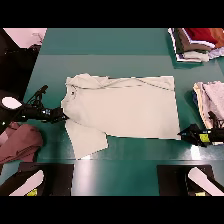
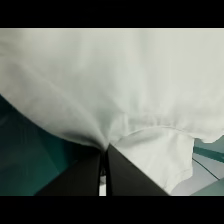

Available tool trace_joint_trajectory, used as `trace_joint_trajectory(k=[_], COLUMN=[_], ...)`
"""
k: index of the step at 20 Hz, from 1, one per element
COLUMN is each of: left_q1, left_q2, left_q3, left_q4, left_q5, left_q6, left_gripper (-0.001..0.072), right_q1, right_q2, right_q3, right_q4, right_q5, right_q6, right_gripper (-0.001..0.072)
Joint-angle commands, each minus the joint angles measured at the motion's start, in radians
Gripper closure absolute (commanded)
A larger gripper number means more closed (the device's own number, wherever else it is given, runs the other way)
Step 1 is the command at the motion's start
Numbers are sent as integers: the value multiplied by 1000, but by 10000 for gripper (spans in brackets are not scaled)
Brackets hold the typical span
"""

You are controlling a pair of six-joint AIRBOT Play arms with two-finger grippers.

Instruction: Fold the shirts.

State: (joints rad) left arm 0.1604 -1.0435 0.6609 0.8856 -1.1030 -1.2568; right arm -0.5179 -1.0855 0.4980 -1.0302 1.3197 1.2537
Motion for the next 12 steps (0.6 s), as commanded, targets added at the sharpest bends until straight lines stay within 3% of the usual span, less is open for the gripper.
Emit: trace_joint_trajectory(k=[1, 2, 3, 5, 8, 12], left_q1=[0, 0, 0, 0, 0, 0], left_q2=[1, 1, 1, 1, 30, 163], left_q3=[1, 1, 1, 3, 58, 294], left_q4=[1, 1, 1, 1, 4, 4], left_q5=[-2, -10, -16, -16, -22, -26], left_q6=[2, 2, 2, 0, -5, -31], left_gripper=[680, 680, 680, 681, 682, 681], right_q1=[95, 122, 143, 177, 211, 248], right_q2=[-88, -101, -108, -103, -24, 143], right_q3=[38, 46, 53, 70, 141, 382], right_q4=[8, 6, 6, -2, -17, -13], right_q5=[-6, -3, -1, -3, 1, -24], right_q6=[-6, -6, -6, -6, -4, 83], right_gripper=[329, 352, 424, 677, 697, 697])
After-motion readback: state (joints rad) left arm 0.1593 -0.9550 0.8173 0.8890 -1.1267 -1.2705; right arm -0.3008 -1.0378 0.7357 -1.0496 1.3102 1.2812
